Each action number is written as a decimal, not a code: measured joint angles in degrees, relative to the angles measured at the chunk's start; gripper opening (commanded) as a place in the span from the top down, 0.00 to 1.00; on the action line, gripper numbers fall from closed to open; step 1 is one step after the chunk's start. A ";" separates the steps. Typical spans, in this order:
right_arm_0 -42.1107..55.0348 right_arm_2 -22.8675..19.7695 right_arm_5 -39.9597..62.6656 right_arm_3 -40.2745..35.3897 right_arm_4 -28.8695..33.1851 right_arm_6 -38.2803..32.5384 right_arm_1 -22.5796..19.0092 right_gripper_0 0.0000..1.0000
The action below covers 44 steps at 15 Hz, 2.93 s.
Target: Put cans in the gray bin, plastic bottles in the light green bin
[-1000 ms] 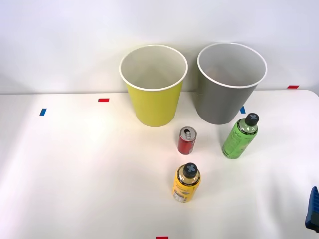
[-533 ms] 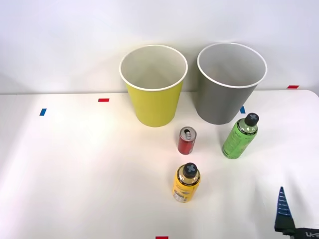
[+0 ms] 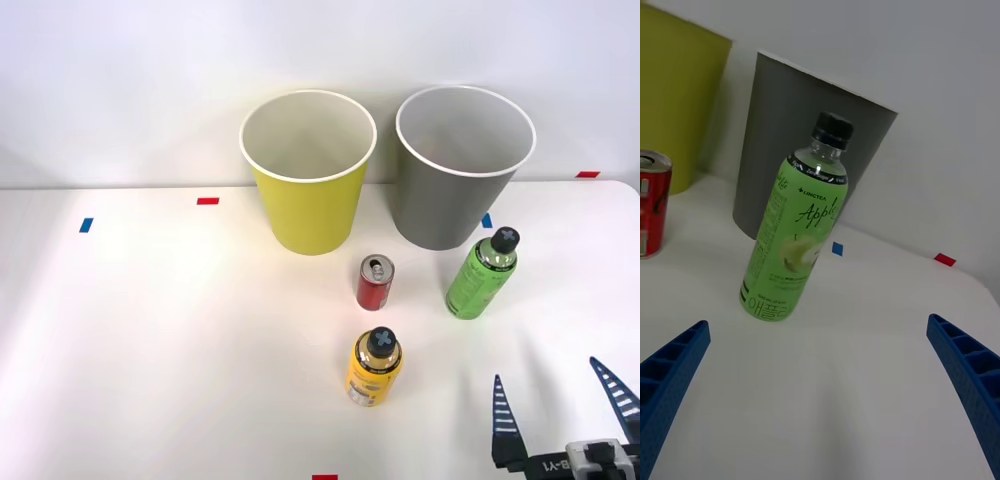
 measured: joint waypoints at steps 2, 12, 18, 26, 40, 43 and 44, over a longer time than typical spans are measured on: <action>-1.40 0.14 -4.36 3.67 -1.53 0.44 -0.98 0.00; 0.59 -0.47 -5.85 4.40 -0.49 4.24 -0.70 0.00; 3.15 0.18 -6.91 4.40 -3.39 5.06 2.81 0.00; 4.87 3.11 -5.50 4.44 -9.12 4.12 1.41 0.00; 5.23 3.20 -5.43 4.41 -9.94 4.19 0.97 0.00; 5.23 3.20 -5.42 4.41 -9.94 4.19 0.97 0.00; 5.23 3.20 -5.42 4.41 -9.94 4.19 0.97 0.00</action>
